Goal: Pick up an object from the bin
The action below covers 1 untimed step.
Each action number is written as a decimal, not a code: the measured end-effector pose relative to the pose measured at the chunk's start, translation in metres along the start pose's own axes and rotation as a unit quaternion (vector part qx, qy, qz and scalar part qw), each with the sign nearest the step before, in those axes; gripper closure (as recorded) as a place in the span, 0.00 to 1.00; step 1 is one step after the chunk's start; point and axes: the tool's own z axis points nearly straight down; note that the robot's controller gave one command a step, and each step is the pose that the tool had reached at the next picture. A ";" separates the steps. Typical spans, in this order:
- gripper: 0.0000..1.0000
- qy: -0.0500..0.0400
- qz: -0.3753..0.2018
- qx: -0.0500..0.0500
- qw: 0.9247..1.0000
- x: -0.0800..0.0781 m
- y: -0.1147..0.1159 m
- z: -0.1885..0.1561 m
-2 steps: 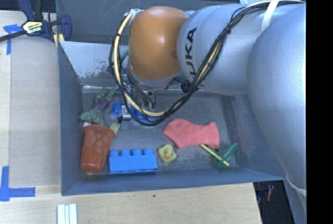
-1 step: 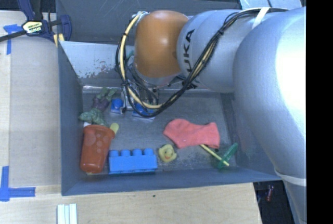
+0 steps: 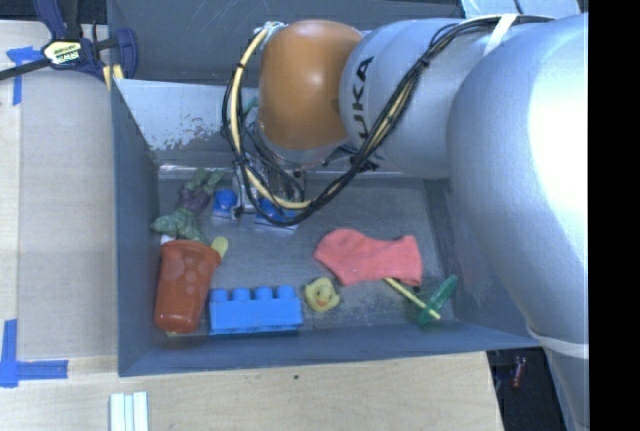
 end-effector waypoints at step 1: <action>1.00 0.000 -0.091 0.000 0.996 0.004 -0.004 -0.026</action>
Offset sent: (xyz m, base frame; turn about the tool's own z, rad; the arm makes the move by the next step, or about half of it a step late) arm -0.0110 -0.0163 0.0318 -0.3641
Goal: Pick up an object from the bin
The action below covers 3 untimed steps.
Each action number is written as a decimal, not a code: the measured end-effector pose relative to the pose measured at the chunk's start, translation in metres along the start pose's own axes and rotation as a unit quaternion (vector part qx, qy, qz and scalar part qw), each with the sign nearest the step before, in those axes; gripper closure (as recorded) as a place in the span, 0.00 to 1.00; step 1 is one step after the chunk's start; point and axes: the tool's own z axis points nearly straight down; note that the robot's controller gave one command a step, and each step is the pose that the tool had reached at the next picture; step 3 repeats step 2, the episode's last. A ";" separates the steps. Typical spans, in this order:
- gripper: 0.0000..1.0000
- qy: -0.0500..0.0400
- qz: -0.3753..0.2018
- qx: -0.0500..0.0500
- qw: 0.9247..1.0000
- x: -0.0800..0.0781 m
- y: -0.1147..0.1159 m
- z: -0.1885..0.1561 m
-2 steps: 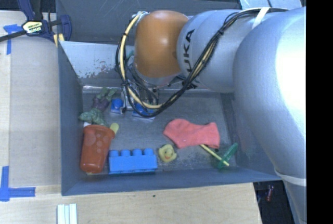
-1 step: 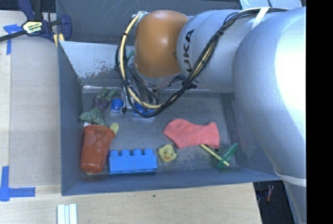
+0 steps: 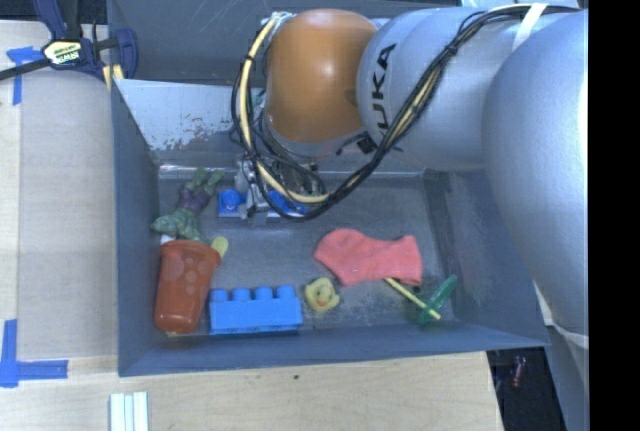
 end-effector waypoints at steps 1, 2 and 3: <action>1.00 -0.003 -0.073 0.000 0.997 0.003 -0.008 -0.014; 1.00 0.000 -0.091 0.000 0.996 -0.001 -0.007 -0.066; 1.00 0.000 -0.091 0.000 0.996 -0.001 -0.007 -0.066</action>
Offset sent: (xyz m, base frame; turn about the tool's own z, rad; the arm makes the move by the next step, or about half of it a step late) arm 0.0125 -0.0015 0.2077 -0.2096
